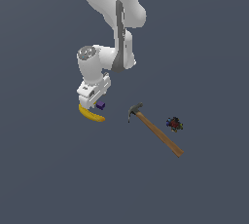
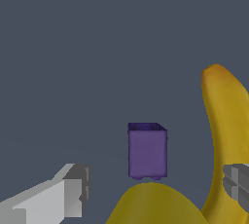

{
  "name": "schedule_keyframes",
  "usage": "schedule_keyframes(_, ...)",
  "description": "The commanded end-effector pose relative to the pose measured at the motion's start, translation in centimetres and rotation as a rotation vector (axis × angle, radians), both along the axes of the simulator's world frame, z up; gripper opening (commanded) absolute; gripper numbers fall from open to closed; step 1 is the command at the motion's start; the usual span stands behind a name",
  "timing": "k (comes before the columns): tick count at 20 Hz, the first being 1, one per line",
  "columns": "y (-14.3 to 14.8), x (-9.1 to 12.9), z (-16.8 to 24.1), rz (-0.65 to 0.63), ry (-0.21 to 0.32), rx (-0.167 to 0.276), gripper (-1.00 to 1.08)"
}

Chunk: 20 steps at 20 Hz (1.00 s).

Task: Pick up a designated object from a clutter of objects.

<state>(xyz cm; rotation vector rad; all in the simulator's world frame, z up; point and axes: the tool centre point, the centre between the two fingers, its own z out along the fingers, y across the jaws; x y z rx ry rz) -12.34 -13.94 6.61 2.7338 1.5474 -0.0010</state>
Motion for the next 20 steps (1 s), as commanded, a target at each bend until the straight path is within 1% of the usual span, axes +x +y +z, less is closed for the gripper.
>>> schedule_keyframes(1,0.0,0.0,-0.3,0.001,0.000,0.000,1.00)
schedule_keyframes(13,0.0,-0.1,-4.3,0.004,0.000,0.000,1.00)
schedule_keyframes(19,0.0,-0.1,-5.0,0.004,0.000,0.000,1.00)
schedule_keyframes(20,0.0,-0.1,-5.0,0.004,0.000,0.000,-1.00)
